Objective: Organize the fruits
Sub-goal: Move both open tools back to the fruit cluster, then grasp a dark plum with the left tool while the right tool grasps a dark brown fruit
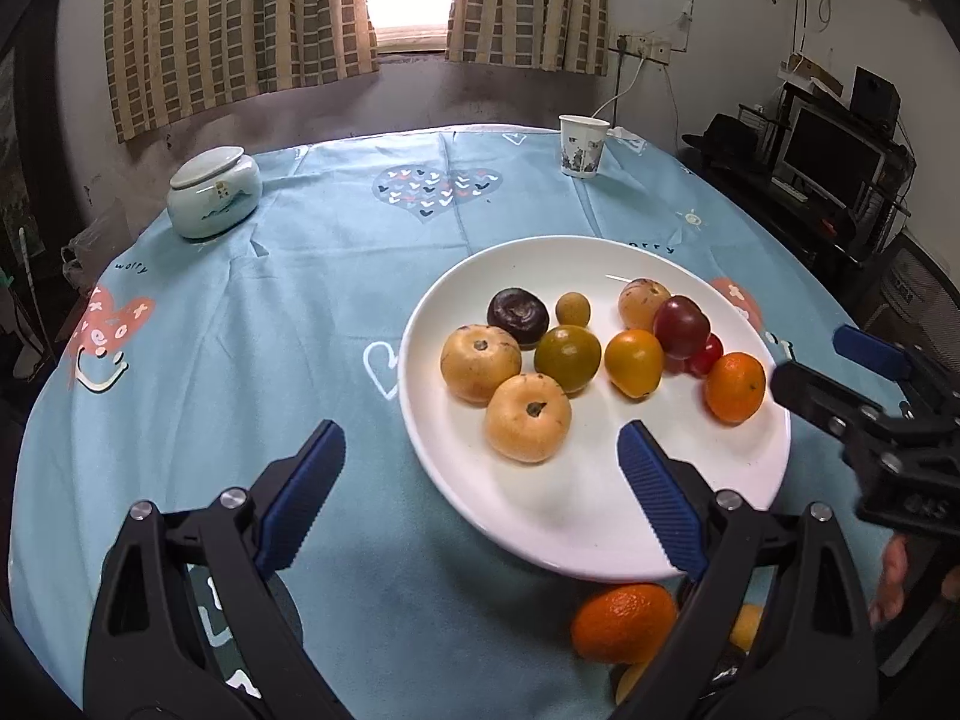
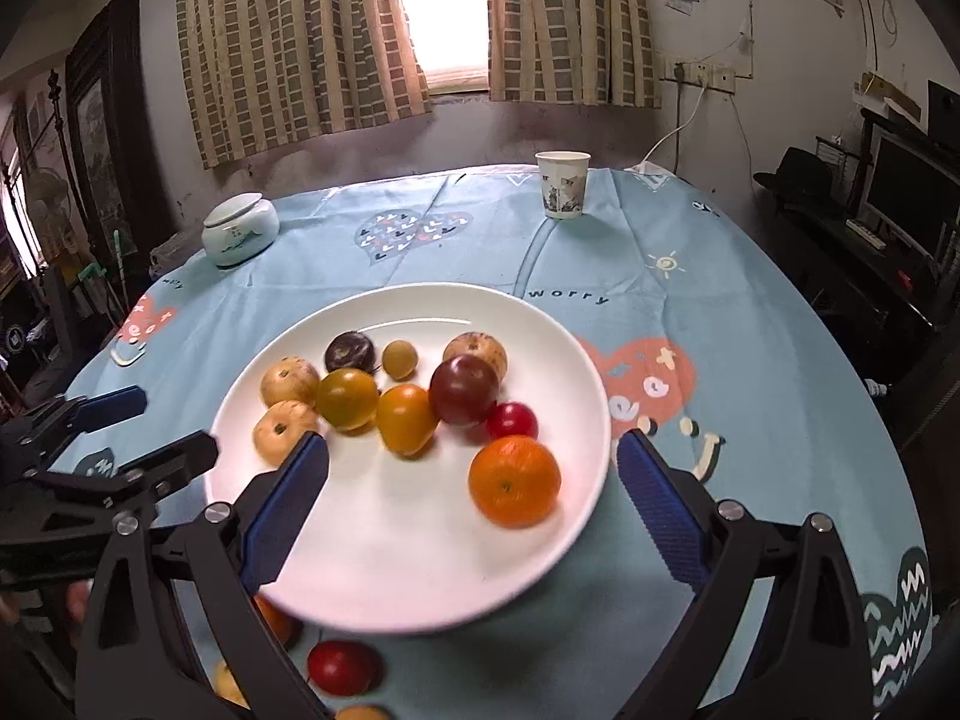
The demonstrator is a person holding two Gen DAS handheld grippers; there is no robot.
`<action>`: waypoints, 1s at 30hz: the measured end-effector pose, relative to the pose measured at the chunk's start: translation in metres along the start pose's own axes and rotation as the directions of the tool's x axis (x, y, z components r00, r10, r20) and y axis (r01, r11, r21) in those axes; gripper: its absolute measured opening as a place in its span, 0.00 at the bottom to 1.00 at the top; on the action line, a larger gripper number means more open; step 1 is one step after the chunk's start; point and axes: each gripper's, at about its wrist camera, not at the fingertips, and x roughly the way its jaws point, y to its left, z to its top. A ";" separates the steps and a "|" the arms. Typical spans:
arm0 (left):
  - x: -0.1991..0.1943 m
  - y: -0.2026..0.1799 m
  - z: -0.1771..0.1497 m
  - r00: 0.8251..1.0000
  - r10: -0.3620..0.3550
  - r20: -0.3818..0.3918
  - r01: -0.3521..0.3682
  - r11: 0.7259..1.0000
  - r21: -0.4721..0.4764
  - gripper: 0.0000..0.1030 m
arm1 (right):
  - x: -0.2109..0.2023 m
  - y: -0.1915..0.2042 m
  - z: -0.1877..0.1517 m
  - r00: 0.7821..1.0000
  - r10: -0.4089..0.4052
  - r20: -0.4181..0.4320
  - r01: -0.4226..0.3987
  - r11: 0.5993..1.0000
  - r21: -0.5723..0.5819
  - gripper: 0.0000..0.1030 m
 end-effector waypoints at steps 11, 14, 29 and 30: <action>-0.021 0.024 -0.042 0.999 -0.040 -0.017 0.038 0.995 -0.090 0.91 | -0.087 0.017 -0.104 0.988 0.083 -0.134 -0.081 0.997 0.021 0.94; -0.036 0.032 -0.068 0.998 -0.028 -0.049 0.022 0.993 -0.119 0.91 | -0.088 0.022 -0.121 0.979 0.084 -0.183 -0.080 0.996 0.032 0.94; -0.074 0.016 -0.153 0.976 -0.075 -0.203 0.079 0.997 0.013 0.91 | -0.036 0.025 -0.127 0.928 0.256 -0.270 -0.234 0.966 0.111 0.47; -0.072 0.015 -0.154 0.975 -0.074 -0.211 0.079 0.997 0.012 0.91 | -0.034 0.025 -0.126 0.925 0.258 -0.278 -0.236 0.965 0.112 0.47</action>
